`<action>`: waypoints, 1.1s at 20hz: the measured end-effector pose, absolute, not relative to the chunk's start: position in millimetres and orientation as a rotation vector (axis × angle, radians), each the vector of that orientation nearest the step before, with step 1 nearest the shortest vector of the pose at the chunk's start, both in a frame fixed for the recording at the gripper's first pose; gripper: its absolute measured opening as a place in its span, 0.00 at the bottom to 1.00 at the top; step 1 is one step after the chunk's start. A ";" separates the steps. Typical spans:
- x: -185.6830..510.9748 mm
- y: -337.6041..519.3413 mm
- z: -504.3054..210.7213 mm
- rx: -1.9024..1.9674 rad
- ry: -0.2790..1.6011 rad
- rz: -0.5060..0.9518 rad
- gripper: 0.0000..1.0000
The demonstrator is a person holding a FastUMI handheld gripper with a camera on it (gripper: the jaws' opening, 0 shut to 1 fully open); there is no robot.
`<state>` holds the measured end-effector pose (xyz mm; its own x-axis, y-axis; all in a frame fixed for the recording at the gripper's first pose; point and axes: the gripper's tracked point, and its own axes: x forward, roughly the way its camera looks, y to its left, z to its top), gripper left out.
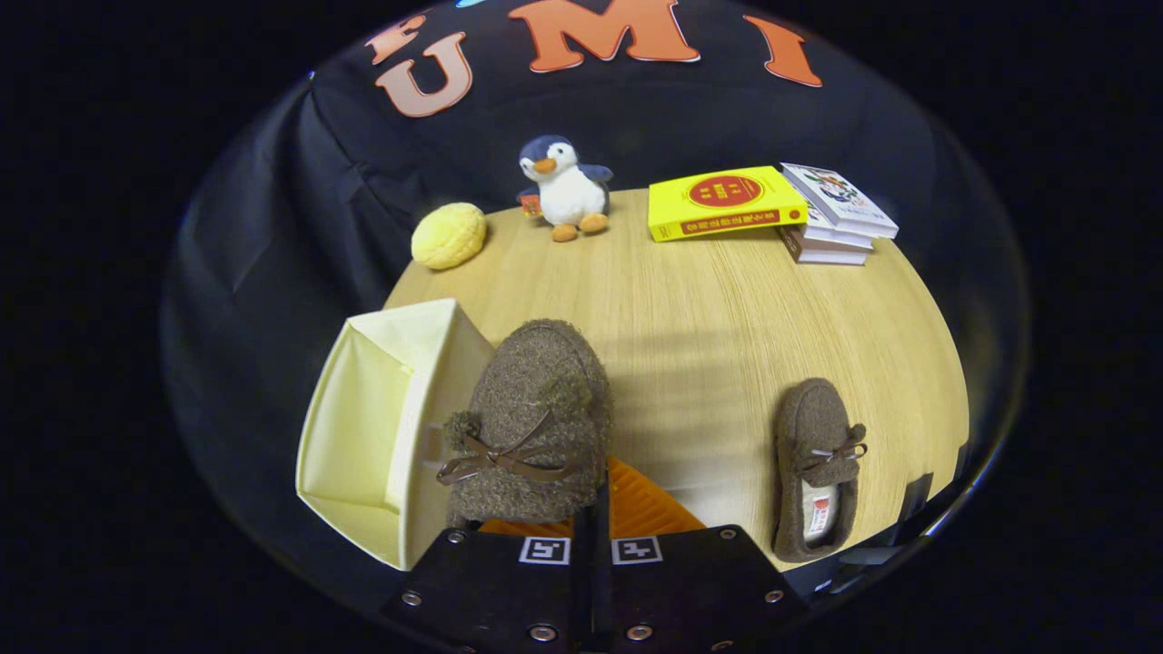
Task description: Open the storage box then place both shoes into the box .Put the left shoe in first, then the right shoe, with the right side of both shoes facing outward in a uniform manner.
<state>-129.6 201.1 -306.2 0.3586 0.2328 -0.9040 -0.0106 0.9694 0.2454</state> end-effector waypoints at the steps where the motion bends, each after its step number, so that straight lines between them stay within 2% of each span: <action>1: -125.1 212.1 -295.4 0.217 1.184 0.169 0.02; 5: -110.6 257.2 -270.4 0.220 1.156 0.203 0.03; 10: -97.6 322.2 -275.5 0.207 1.171 0.235 0.03; 15: -101.4 369.3 -302.3 0.153 1.230 0.264 0.03; 22: -117.9 402.4 -361.3 0.095 1.361 0.224 0.03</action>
